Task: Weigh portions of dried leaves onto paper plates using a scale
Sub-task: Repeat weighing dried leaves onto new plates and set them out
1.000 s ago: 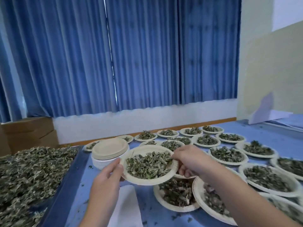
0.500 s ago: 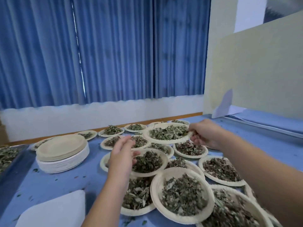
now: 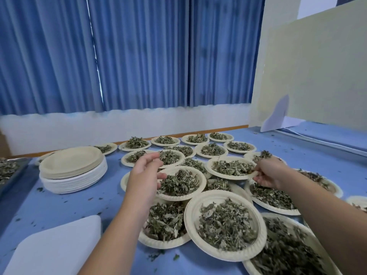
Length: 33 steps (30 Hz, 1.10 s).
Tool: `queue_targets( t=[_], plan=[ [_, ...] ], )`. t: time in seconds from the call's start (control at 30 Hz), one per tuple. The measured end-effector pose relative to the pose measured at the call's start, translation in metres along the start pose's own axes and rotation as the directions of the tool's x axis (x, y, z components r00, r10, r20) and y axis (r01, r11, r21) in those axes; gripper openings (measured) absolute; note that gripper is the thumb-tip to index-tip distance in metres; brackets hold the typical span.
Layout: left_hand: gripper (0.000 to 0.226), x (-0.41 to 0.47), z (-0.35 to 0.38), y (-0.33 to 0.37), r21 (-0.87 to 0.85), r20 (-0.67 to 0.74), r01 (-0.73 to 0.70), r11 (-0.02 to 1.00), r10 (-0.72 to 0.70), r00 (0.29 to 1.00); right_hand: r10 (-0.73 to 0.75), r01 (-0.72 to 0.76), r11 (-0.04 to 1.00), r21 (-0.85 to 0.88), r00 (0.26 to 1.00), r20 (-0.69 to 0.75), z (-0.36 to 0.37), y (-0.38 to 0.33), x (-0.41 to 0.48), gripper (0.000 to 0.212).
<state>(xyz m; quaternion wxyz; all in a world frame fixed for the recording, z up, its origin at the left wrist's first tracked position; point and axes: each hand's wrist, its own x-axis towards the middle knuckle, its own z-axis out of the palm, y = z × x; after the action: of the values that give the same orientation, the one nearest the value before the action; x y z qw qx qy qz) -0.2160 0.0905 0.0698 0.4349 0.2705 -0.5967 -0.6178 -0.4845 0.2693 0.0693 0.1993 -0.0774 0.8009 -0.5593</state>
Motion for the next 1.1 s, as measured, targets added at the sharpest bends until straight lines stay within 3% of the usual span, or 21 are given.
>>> queue_targets(
  t=[0.53,0.73,0.9,1.1],
  plan=[
    [0.019,-0.007,-0.003,-0.004,0.128,0.08,-0.047,0.991,0.037,0.996,0.06,-0.069,0.979,-0.189,0.997,-0.053,0.001,0.005,-0.019,0.01],
    [0.018,-0.013,-0.004,0.012,0.139,0.109,-0.07,0.988,0.055,0.993,-0.043,0.027,0.973,-0.229,0.997,-0.064,-0.002,0.0,-0.039,0.015],
    [0.024,-0.027,-0.025,0.033,0.063,0.019,-0.138,0.988,0.137,0.99,-0.149,0.156,0.974,-0.166,0.987,0.052,0.019,-0.018,-0.069,0.02],
    [0.029,-0.041,-0.099,0.042,0.18,-0.099,-0.232,0.956,0.253,0.962,-0.279,0.256,0.959,0.121,0.927,0.251,0.081,-0.044,-0.117,0.013]
  ],
)
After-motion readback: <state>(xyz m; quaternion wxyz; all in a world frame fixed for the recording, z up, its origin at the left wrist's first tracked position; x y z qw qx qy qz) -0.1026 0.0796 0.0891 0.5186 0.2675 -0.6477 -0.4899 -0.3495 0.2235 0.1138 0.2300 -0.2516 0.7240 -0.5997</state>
